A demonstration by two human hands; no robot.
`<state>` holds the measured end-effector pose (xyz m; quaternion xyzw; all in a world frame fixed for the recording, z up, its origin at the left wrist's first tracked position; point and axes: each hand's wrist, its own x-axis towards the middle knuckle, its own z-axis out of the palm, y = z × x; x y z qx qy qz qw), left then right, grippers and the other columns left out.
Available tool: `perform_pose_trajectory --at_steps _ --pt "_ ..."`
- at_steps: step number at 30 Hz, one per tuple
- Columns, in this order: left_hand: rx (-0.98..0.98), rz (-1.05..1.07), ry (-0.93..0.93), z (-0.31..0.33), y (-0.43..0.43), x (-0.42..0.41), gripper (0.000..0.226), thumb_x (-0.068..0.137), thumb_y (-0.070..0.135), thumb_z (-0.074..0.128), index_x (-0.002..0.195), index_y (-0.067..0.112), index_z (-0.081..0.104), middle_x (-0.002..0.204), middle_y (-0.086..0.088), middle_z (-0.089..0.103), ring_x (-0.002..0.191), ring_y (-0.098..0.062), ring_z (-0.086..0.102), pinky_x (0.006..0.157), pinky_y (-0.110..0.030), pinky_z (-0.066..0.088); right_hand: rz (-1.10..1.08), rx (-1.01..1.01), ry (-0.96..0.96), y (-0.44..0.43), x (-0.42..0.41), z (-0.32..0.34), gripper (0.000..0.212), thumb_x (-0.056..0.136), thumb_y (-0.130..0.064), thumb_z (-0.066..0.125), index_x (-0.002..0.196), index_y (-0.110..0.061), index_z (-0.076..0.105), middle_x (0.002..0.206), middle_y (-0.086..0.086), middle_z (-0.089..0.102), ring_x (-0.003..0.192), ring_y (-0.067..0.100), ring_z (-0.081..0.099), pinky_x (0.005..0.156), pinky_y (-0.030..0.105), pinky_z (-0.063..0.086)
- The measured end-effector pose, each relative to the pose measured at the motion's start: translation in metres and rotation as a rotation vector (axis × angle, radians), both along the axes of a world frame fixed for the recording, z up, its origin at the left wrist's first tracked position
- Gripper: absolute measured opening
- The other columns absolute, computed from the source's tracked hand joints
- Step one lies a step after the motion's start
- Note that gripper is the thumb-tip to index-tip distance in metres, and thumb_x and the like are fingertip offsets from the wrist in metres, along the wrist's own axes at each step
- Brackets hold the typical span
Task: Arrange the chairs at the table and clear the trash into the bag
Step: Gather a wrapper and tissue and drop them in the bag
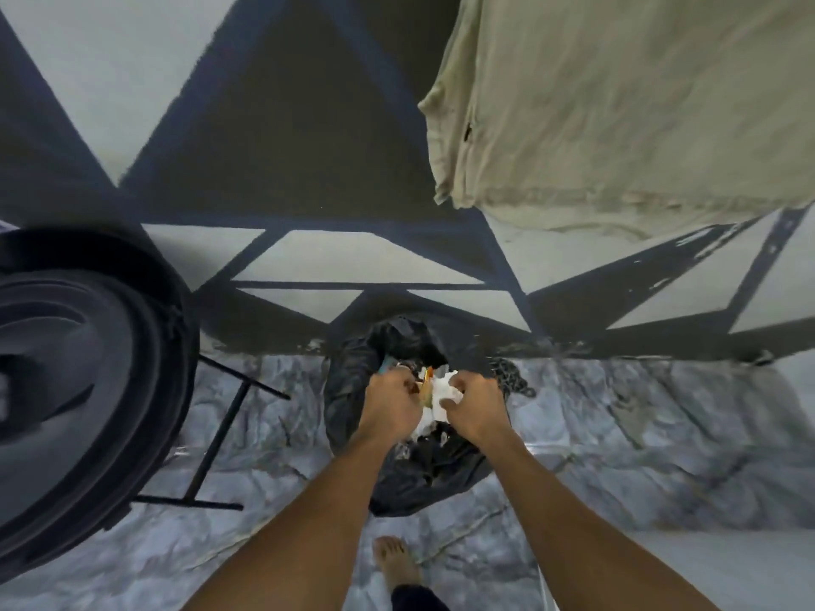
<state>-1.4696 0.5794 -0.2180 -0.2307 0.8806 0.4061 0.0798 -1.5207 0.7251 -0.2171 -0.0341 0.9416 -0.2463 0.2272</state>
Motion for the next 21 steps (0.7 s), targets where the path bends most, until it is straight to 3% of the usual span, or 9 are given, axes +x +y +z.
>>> perform_pose_trajectory --at_steps 5,10,14,18,21 --pt "0.057 0.01 -0.027 -0.026 -0.007 0.004 0.025 0.076 0.011 0.061 0.097 0.015 0.074 0.09 -0.008 0.072 0.082 -0.024 0.069 0.073 -0.04 0.061 0.012 -0.017 0.036 0.005 -0.001 -0.013 0.034 0.082 -0.02 0.077 0.115 -0.014 0.07 0.12 0.01 0.068 0.104 0.028 0.066 0.093 0.038 0.055" --pt "0.051 0.025 -0.039 -0.021 -0.029 0.021 0.035 0.08 0.012 0.069 0.114 0.011 0.075 0.111 -0.009 0.074 0.101 -0.023 0.07 0.091 -0.033 0.058 0.098 0.011 0.031 -0.013 0.01 0.001 0.022 0.084 -0.015 0.072 0.107 -0.012 0.073 0.115 0.012 0.071 0.102 0.03 0.068 0.091 0.04 0.056" --pt "-0.016 0.069 0.04 0.022 -0.068 0.05 0.029 0.08 0.014 0.063 0.107 0.015 0.075 0.101 -0.005 0.076 0.094 -0.024 0.07 0.085 -0.039 0.06 0.3 -0.017 0.059 -0.065 0.029 0.028 0.018 0.082 -0.018 0.068 0.099 -0.015 0.074 0.103 0.007 0.073 0.098 0.028 0.067 0.085 0.037 0.055" --pt "-0.148 0.169 0.145 0.076 -0.138 0.113 0.034 0.073 0.02 0.049 0.098 0.014 0.072 0.092 -0.009 0.074 0.088 -0.03 0.067 0.075 -0.04 0.058 0.511 -0.114 0.13 -0.158 0.068 0.068 0.021 0.082 -0.018 0.062 0.101 -0.021 0.072 0.106 0.003 0.073 0.099 0.027 0.068 0.085 0.04 0.057" --pt "-0.241 0.288 0.177 0.106 -0.197 0.186 0.032 0.073 0.012 0.056 0.1 0.007 0.072 0.096 -0.013 0.072 0.094 -0.033 0.062 0.077 -0.037 0.052 0.681 -0.182 0.195 -0.233 0.121 0.096 0.02 0.082 -0.017 0.06 0.098 -0.015 0.071 0.104 0.008 0.072 0.097 0.031 0.067 0.083 0.041 0.056"
